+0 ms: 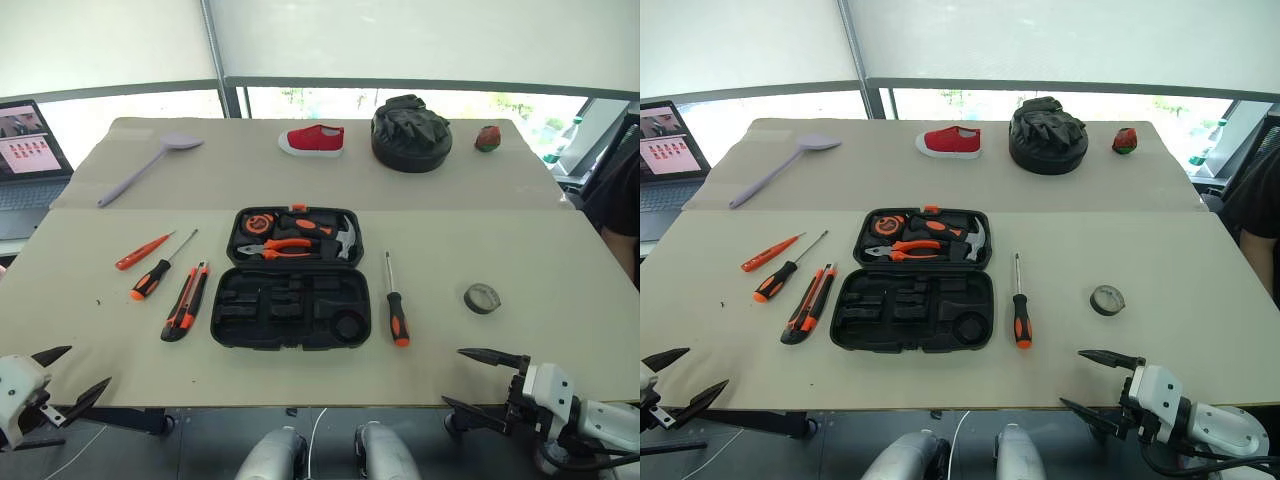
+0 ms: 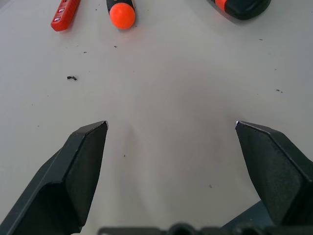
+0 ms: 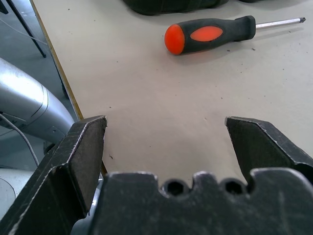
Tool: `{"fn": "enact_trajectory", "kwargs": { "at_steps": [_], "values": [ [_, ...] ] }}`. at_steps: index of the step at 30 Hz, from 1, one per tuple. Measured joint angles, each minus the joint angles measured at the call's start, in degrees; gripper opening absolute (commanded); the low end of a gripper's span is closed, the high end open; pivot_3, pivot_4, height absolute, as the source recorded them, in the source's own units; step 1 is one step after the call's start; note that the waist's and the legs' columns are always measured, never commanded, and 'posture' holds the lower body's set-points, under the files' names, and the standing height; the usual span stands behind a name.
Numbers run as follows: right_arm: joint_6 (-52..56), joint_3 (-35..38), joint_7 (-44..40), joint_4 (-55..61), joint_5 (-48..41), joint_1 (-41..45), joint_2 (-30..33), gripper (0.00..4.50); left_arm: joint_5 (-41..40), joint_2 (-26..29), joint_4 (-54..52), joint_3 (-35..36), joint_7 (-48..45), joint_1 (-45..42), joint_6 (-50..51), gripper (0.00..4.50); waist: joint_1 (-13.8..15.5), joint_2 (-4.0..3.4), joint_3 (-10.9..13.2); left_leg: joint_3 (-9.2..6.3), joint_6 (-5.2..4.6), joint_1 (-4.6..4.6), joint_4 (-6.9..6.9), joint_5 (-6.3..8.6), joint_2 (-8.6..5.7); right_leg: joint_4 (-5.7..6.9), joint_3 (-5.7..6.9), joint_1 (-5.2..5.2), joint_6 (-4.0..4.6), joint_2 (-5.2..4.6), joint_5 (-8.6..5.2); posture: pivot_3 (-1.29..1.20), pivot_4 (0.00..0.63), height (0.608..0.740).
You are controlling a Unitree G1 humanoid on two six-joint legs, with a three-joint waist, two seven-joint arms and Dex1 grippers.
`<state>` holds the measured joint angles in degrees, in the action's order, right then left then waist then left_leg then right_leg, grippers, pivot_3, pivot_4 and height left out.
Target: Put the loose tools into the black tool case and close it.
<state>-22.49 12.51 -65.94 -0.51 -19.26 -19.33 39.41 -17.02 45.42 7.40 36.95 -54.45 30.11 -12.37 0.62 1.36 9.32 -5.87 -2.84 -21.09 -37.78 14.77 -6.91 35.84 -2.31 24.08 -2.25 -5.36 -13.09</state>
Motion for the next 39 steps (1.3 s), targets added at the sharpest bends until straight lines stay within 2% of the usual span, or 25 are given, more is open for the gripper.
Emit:
{"fn": "enact_trajectory", "kwargs": {
  "at_steps": [2,6,10,11,15,17,22,24,26,29,34,35,36,38,39],
  "values": [
    [0.3,-0.1,0.0,0.1,-0.3,0.1,-0.1,4.49,-0.7,0.0,-0.4,0.0,-0.1,0.0,1.0,4.49,0.0,0.0,0.0,0.0,0.0,0.0,0.0,0.0,0.0,0.0,0.0,0.0,0.0,0.0,0.0,0.0,0.15,0.74],
    [10.6,-1.4,2.4,5.6,-9.3,6.5,-2.3,4.49,-13.4,-1.6,-9.5,2.8,0.5,0.6,17.4,4.49,-0.5,0.05,0.1,0.01,-0.01,-0.01,-0.07,0.0,0.04,0.13,-0.06,0.05,0.0,0.04,0.0,0.0,0.15,0.74],
    [14.3,-0.6,4.9,11.1,-14.6,12.3,-3.5,4.49,-14.7,-3.4,-11.5,8.3,5.0,3.9,23.3,4.49,-1.1,0.01,0.0,-0.01,-0.01,0.01,-0.04,0.06,0.16,0.11,-0.02,0.11,0.07,0.17,0.01,0.0,0.15,0.74],
    [14.7,-0.7,5.0,12.2,-15.1,12.4,-3.7,4.49,-14.9,-4.0,-11.6,9.2,6.4,4.4,25.7,4.49,-1.1,0.01,0.0,-0.03,-0.04,0.01,-0.04,0.11,0.19,0.14,0.02,0.12,0.36,0.2,0.18,0.0,0.15,0.74],
    [15.1,-2.1,6.3,15.5,-15.1,13.9,-5.9,4.49,-16.2,-4.6,-14.0,9.8,10.6,6.7,35.9,4.49,-0.5,0.04,0.1,-0.02,-0.01,0.0,-0.05,0.21,0.19,0.07,0.08,0.13,0.5,0.22,0.25,0.0,0.15,0.74],
    [15.4,-3.2,8.0,16.7,-14.9,15.6,-7.6,4.49,-16.9,-3.6,-14.8,9.8,12.7,4.8,40.6,4.49,-0.2,0.05,0.1,-0.02,0.06,0.01,-0.06,0.19,0.19,0.07,0.1,0.12,0.5,0.22,0.26,0.0,0.15,0.74],
    [17.5,-5.7,12.0,20.4,-14.7,17.2,-9.9,4.49,-20.2,1.9,-16.4,9.5,20.7,-8.7,54.4,4.49,0.5,0.09,0.0,-0.04,0.37,0.13,-0.07,0.01,0.29,0.1,0.43,0.1,0.27,0.22,0.15,0.0,0.15,0.74],
    [18.8,-5.8,13.7,21.1,-14.7,17.9,-10.5,4.49,-21.5,4.3,-16.9,7.2,23.0,-15.2,58.9,4.49,0.5,0.11,0.0,-0.04,0.41,0.17,-0.08,-0.01,0.28,0.16,0.44,0.14,0.33,0.28,0.2,0.0,0.15,0.74],
    [19.4,-6.1,14.2,21.8,-14.6,17.6,-10.5,4.49,-20.8,7.2,-14.9,0.8,23.6,-24.4,61.3,4.49,0.4,0.08,0.0,-0.05,0.41,0.24,-0.08,-0.02,0.22,0.31,0.47,0.14,0.71,0.33,0.44,0.0,0.15,0.74],
    [19.4,-7.7,14.0,22.2,-14.1,17.5,-10.5,4.49,-17.6,9.2,-9.6,-7.5,23.3,-33.3,61.2,4.49,-0.3,0.05,0.0,0.01,0.35,0.22,-0.04,-0.01,0.24,0.31,0.43,0.17,0.87,0.5,0.54,0.0,0.15,0.74],
    [20.5,-9.1,13.1,22.0,-13.6,18.2,-10.4,4.49,-7.5,8.0,12.7,-25.1,19.7,-56.0,57.3,4.49,-0.8,0.07,0.0,0.03,0.31,0.12,-0.06,-0.1,0.36,0.25,0.47,0.35,1.08,0.86,0.74,0.0,0.15,0.74],
    [20.6,-9.5,13.0,22.0,-13.6,18.3,-10.4,4.49,-6.9,8.0,14.0,-26.2,19.0,-56.9,57.0,4.49,-1.0,0.07,0.0,0.07,0.25,0.12,-0.06,-0.11,0.44,0.26,0.46,0.37,1.1,0.87,0.76,0.0,0.15,0.74],
    [20.8,-9.6,12.6,21.9,-13.6,18.2,-10.4,4.5,-5.1,7.9,17.1,-28.6,17.3,-58.8,55.8,4.07,-1.3,0.07,0.0,0.09,0.17,0.13,-0.06,-0.12,0.53,0.3,0.43,0.4,1.1,0.89,0.76,0.0,0.15,0.74],
    [20.9,-9.6,12.5,21.9,-13.5,18.3,-10.4,4.5,-2.5,7.3,20.9,-31.5,15.4,-61.0,54.1,3.71,-1.5,0.07,0.0,0.12,0.18,0.02,-0.06,-0.1,0.63,0.29,0.43,0.54,1.11,0.93,0.76,0.0,0.15,0.74],
    [20.9,-9.7,12.4,21.9,-13.5,18.6,-10.4,4.5,-1.2,6.9,22.6,-33.3,14.2,-61.9,53.7,3.27,-1.5,0.07,0.0,0.13,0.2,-0.02,-0.06,-0.1,0.68,0.31,0.43,0.63,1.13,0.94,0.78,0.0,0.15,0.74]
  ]
}}
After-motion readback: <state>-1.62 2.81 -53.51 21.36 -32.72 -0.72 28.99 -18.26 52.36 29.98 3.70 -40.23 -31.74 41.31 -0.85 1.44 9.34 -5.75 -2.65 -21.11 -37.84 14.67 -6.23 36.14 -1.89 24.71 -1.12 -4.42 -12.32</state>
